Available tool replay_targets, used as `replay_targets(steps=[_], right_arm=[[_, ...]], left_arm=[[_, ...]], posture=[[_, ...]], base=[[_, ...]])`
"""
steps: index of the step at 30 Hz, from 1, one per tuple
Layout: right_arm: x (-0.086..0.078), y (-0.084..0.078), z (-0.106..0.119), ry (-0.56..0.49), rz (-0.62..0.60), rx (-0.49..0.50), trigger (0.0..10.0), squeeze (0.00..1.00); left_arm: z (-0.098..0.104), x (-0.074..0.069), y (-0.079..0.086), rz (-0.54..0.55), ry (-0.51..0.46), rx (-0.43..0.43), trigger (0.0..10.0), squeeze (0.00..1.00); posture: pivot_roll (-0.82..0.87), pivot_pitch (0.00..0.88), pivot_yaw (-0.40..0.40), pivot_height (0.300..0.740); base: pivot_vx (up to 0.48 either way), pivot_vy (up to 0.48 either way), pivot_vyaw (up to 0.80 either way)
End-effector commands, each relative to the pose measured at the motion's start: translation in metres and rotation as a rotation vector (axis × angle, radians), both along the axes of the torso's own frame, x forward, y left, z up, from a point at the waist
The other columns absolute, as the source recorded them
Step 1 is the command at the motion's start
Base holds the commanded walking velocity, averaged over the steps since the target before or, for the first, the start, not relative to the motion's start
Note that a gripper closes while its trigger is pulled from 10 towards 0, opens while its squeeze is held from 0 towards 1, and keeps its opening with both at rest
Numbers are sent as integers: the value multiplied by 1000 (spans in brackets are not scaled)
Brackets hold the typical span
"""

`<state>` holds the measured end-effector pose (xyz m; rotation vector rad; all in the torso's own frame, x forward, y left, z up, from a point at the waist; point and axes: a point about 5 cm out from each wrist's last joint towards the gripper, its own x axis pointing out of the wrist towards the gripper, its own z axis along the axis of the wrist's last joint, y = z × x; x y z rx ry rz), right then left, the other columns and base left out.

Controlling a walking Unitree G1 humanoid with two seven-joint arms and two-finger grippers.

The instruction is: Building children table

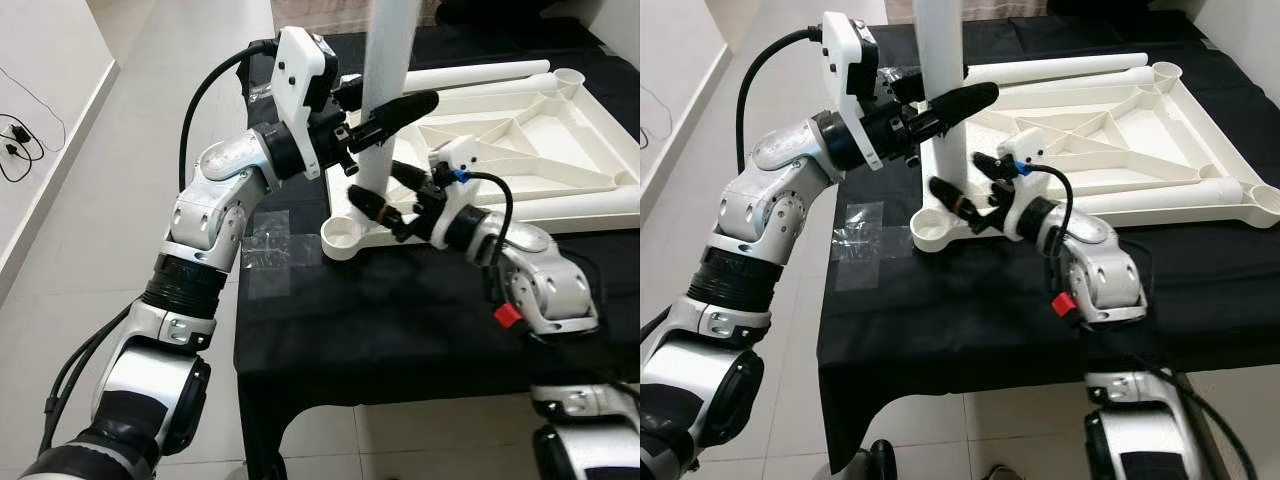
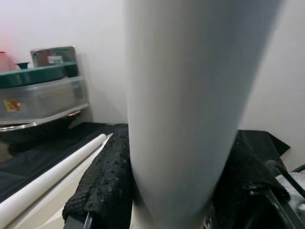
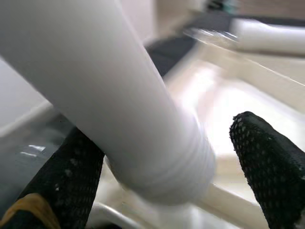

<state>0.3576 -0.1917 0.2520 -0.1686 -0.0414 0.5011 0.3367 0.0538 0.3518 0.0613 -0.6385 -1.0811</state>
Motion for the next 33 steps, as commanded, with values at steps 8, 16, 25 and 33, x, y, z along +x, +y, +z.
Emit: replay_targets(steps=[8,16,25,33], right_arm=[[2,-23,20,-68,-54,121,10000,0],[2,-31,18,-69,-68,84,10000,0],[-8,-10,24,-104,149,141,10000,0],[-30,9,36,-171,424,146,10000,0]], left_arm=[[-2,-3,7,15,-20,-6,10000,0],[4,-1,13,44,-38,11,10000,0],[12,5,25,86,-24,-15,10000,0],[18,8,54,59,54,-88,10000,0]], posture=[[-55,260,32,740],[-54,259,26,740],[-47,255,21,740],[-31,231,33,740]], base=[[0,0,0],[0,0,0],[0,0,0],[0,0,0]])
